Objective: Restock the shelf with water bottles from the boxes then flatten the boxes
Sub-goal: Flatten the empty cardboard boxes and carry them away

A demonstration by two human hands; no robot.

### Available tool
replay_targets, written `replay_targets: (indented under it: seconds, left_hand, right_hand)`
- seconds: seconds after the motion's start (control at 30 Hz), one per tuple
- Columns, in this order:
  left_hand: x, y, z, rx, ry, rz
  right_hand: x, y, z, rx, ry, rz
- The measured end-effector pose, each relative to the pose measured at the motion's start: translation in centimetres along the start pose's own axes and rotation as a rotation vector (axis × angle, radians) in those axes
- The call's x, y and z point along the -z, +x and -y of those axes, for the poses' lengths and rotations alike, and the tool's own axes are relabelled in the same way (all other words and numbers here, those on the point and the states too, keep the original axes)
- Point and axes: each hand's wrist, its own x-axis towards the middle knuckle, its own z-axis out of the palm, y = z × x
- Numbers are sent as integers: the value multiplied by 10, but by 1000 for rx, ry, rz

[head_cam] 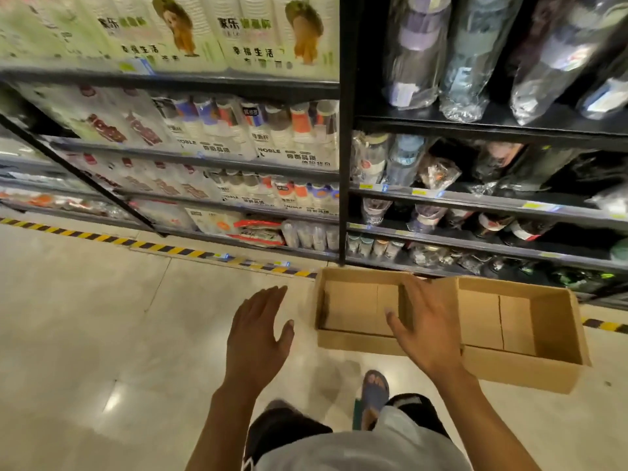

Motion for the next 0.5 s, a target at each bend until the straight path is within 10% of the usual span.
replay_targets:
  seconds: [0.5]
  left_hand:
    - [33, 213, 126, -794, -6, 372]
  right_hand:
    - [-132, -15, 174, -711, 114, -359]
